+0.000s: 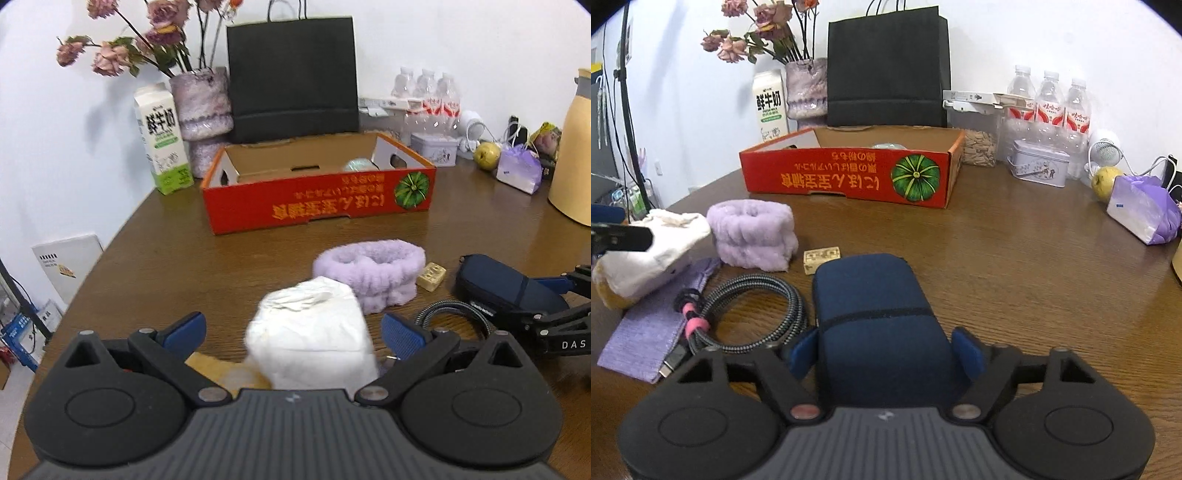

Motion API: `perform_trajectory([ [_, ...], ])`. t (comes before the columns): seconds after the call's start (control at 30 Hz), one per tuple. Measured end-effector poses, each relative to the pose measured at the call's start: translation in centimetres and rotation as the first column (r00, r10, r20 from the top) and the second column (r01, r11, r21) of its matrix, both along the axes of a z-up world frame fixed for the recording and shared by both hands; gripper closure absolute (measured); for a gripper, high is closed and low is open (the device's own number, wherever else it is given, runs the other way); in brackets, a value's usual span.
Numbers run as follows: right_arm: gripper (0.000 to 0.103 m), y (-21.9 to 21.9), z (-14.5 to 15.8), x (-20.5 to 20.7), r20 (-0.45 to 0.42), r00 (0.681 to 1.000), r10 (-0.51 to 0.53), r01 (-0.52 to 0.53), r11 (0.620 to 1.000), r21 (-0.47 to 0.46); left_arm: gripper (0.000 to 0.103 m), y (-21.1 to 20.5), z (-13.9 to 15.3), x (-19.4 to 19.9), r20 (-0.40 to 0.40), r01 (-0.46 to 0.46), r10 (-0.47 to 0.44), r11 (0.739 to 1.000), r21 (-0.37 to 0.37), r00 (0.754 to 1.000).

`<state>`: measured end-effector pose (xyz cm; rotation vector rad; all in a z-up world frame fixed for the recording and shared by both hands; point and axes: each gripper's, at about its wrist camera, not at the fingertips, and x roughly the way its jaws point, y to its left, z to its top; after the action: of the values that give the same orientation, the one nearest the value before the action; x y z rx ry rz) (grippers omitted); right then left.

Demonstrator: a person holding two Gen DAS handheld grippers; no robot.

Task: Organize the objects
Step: 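Grasp the white tissue pack with the left gripper while the right grasps the navy case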

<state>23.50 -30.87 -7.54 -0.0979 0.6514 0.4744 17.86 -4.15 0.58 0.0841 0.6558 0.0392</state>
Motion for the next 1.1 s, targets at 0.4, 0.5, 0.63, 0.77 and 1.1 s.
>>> perform_trajectory([
  [0.4,0.034,0.1,0.2,-0.5,0.026,0.999,-0.020,0.020,1.000,-0.007,0.000,-1.7,-1.9,2.3,-0.072,-0.035,0.040,0.997,0.076,0.997],
  [0.5,0.034,0.1,0.2,-0.5,0.027,0.999,-0.021,0.021,1.000,-0.008,0.000,-1.3,-2.1,2.0,-0.056,-0.074,0.078,0.995,0.068,0.995],
  [0.63,0.036,0.0,0.4,-0.8,0.055,0.998,-0.043,0.044,0.999,-0.011,0.015,-0.9,-2.1,1.5,-0.039,-0.083,0.084,0.996,0.033,0.996],
  [0.77,0.037,-0.1,0.5,-1.0,0.065,0.996,-0.053,0.054,0.999,-0.009,0.030,-0.9,-2.1,0.9,-0.027,-0.057,0.057,0.998,-0.001,0.998],
  [1.1,0.040,0.4,0.8,-2.2,0.119,0.989,-0.085,0.088,0.996,-0.020,0.037,-0.1,-1.3,-0.7,0.025,-0.045,0.046,0.998,-0.031,0.999],
])
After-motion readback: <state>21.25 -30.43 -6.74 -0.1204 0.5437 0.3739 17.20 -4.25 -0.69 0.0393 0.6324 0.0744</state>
